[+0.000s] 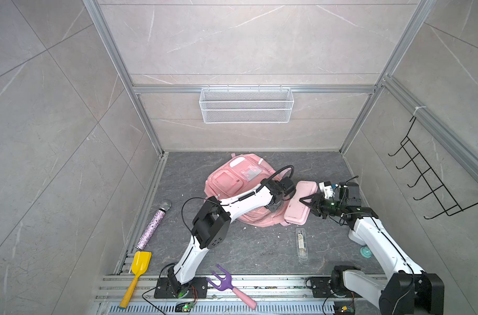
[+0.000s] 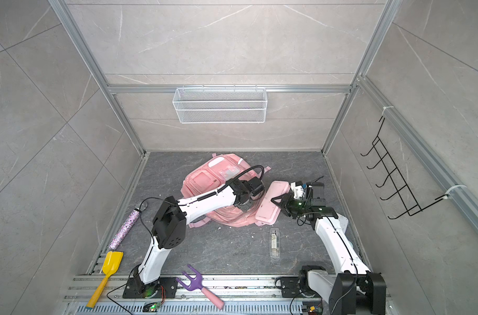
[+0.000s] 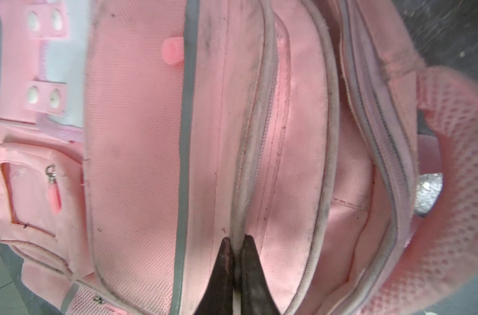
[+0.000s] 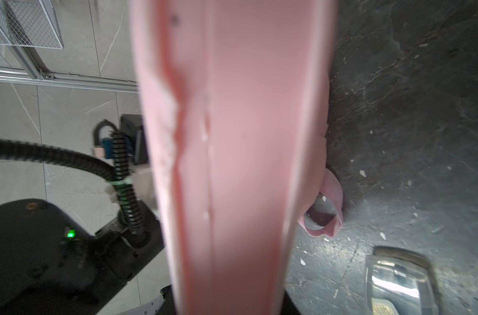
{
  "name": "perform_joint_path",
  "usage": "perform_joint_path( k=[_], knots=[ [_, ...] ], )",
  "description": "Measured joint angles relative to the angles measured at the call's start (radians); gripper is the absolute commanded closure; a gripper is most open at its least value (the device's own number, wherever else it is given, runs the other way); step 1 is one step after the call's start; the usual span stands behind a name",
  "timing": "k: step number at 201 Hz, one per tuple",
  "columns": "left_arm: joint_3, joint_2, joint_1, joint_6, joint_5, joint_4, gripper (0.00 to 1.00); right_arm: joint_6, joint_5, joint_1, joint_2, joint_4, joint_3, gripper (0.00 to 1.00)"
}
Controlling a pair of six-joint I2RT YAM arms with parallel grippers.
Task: Pack books, pencil case, and school supplies into a backpack
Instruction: Open the student bag at the center of the table, then place the pencil case in the student bag.
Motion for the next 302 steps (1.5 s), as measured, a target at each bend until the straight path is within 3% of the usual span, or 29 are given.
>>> perform_joint_path(
  k=[64, 113, 205, 286, 302],
  knots=[
    [0.0, -0.28, 0.125, 0.0, 0.078, 0.013, 1.0, 0.055, 0.022, 0.105, 0.027, 0.071, 0.0, 0.92],
    [-0.01, -0.314, 0.14, -0.012, 0.171, 0.015, 1.0, 0.147, 0.063, 0.238, 0.148, 0.217, 0.017, 0.92],
    [-0.039, -0.359, 0.202, -0.04, 0.272, 0.047, 1.0, 0.483, 0.104, 0.388, 0.634, 0.758, 0.192, 0.92],
    [-0.044, -0.368, 0.226, -0.069, 0.278, 0.068, 1.0, 0.674, 0.207, 0.506, 0.986, 0.883, 0.518, 0.86],
    [-0.044, -0.368, 0.232, -0.072, 0.274, 0.069, 1.0, 0.678, 0.227, 0.522, 1.032, 0.874, 0.581, 0.76]
  ],
)
